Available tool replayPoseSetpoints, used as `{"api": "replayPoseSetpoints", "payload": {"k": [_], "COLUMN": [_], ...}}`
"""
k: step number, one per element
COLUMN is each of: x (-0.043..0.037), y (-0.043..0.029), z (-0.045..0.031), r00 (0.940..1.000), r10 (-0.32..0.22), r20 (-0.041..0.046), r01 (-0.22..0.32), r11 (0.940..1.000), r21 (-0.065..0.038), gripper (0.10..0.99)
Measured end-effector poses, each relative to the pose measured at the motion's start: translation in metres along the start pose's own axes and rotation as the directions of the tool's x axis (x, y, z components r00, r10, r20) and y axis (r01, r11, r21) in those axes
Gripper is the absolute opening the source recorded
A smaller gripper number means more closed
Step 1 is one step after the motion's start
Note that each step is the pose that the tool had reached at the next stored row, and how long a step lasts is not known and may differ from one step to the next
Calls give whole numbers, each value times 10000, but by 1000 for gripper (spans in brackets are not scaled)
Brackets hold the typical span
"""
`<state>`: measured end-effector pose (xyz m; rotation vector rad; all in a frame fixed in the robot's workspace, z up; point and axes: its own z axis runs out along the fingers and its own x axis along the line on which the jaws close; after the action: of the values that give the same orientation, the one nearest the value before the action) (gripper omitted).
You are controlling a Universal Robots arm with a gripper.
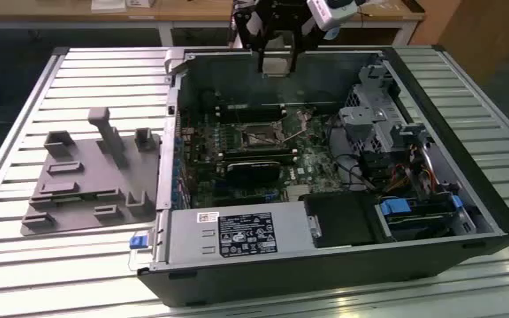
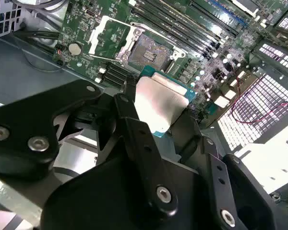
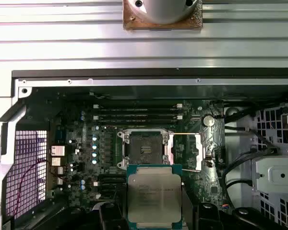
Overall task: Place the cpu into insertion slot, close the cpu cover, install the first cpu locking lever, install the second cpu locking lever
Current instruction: 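Place the cpu into insertion slot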
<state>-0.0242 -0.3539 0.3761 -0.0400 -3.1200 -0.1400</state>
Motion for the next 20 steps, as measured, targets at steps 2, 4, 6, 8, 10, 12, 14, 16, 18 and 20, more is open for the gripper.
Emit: {"api": "replayPoseSetpoints", "payload": {"k": [2, 4, 6, 8, 10, 12, 14, 16, 18, 20], "x": [0, 0, 0, 0, 0, 0, 0, 5, 14, 21], "y": [0, 0, 0, 0, 0, 0, -1, -4, -7, -10], "z": [0, 0, 0, 0, 0, 1, 13, 38, 70, 106], "r00": [10000, 10000, 10000, 10000, 10000, 10000, 10000, 10000, 10000, 10000], "r10": [0, 0, 0, 0, 0, 0, -1, -1, -2, -3], "r20": [0, 0, 0, 0, 0, 0, 3, 12, 24, 35], "r01": [0, 0, 0, 0, 0, 0, 1, 1, 2, 3], "r11": [10000, 10000, 10000, 10000, 10000, 10000, 10000, 10000, 10000, 10000], "r21": [0, 0, 0, 0, 0, 0, -2, -2, -1, -1], "gripper": [537, 537, 537, 537, 537, 537, 537, 537, 537, 537]}}
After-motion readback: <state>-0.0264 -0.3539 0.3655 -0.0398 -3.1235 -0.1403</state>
